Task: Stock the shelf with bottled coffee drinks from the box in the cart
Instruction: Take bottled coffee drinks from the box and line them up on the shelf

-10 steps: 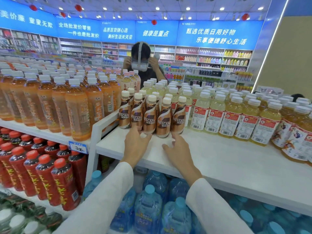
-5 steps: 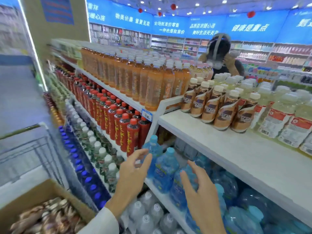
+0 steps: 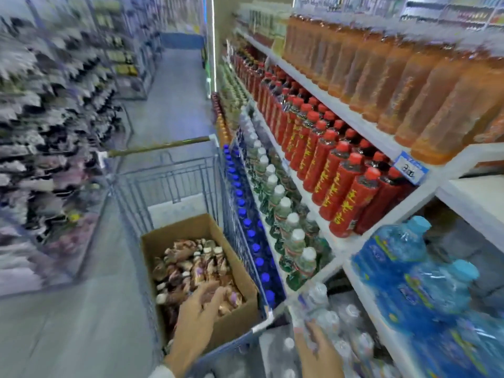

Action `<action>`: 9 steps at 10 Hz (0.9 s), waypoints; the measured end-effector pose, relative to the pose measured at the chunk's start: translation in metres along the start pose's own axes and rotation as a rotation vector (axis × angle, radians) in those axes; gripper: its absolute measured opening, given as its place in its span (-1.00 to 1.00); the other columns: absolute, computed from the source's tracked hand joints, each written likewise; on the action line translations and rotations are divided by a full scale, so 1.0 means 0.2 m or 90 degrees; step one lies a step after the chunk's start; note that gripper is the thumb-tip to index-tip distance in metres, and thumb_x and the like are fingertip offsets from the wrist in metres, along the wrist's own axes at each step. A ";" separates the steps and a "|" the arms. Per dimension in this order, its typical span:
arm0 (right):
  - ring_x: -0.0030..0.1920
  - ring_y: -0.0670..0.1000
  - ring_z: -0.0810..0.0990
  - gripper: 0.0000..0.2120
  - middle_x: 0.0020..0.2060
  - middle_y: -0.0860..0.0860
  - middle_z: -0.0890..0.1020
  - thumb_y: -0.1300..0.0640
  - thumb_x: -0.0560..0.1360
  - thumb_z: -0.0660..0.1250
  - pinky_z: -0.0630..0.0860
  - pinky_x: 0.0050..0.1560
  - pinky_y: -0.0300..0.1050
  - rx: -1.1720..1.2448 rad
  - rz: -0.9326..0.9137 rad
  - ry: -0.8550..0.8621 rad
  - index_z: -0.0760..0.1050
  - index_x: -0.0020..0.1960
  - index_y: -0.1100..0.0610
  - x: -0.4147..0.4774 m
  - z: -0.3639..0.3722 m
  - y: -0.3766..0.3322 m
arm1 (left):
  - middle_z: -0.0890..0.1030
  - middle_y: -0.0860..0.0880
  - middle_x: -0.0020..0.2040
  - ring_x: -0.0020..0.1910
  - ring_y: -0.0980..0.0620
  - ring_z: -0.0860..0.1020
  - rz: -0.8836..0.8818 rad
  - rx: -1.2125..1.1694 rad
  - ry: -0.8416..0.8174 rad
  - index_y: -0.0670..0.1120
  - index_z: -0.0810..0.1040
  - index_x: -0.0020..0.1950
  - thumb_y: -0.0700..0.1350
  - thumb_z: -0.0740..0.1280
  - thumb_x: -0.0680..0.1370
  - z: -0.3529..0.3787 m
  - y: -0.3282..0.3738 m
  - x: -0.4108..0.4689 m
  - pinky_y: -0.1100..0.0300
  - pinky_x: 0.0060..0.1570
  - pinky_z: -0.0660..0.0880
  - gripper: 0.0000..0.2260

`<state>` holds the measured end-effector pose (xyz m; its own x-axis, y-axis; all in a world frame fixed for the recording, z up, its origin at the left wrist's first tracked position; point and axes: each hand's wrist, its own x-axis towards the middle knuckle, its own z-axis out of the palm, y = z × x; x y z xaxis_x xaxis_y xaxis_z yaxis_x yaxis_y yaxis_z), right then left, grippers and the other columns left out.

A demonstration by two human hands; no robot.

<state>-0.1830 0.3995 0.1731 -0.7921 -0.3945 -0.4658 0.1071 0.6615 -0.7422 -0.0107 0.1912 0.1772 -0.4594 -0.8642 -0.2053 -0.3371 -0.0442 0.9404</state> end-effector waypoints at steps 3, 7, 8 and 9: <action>0.33 0.08 0.53 -0.70 0.29 0.09 0.61 0.03 0.56 0.44 0.39 0.42 -0.01 -0.139 0.022 -0.077 0.59 0.27 0.04 0.21 0.42 -0.13 | 0.68 0.20 0.10 0.06 0.27 0.63 -0.133 0.063 0.024 0.11 0.60 0.21 0.15 0.35 0.61 -0.25 -0.34 0.31 0.23 0.08 0.56 -0.77; 0.28 -0.04 0.52 -0.62 0.29 -0.04 0.58 -0.09 0.60 0.34 0.42 0.34 -0.12 -0.204 0.085 -0.222 0.49 0.38 -0.01 0.43 0.72 -0.35 | 0.65 0.09 0.10 0.09 0.13 0.60 -0.357 0.002 0.106 0.00 0.59 0.25 0.06 0.35 0.63 -0.17 -0.60 0.66 0.32 -0.04 0.44 -0.76; 0.28 -0.05 0.51 -0.62 0.29 -0.05 0.56 -0.07 0.62 0.32 0.41 0.29 -0.16 -0.204 0.103 -0.250 0.47 0.39 0.01 0.50 0.76 -0.38 | 0.65 -0.02 0.14 0.13 0.02 0.61 -0.418 -0.036 0.129 -0.06 0.58 0.29 0.04 0.35 0.63 -0.10 -0.67 0.79 0.17 0.09 0.52 -0.71; 0.23 -0.08 0.49 -0.67 0.22 -0.10 0.54 -0.12 0.62 0.29 0.42 0.33 -0.12 -0.238 0.111 -0.289 0.45 0.35 -0.07 0.60 0.79 -0.39 | 0.64 -0.13 0.22 0.22 -0.15 0.59 -0.543 -0.134 0.193 -0.13 0.57 0.35 0.05 0.37 0.61 0.00 -0.80 0.98 -0.10 0.34 0.48 -0.62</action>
<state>-0.1927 0.2005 0.0984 -0.4387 -0.4387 -0.7843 -0.0710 0.8869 -0.4564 -0.0464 0.0296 -0.0139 0.1202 -0.5898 -0.7986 -0.2918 -0.7899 0.5394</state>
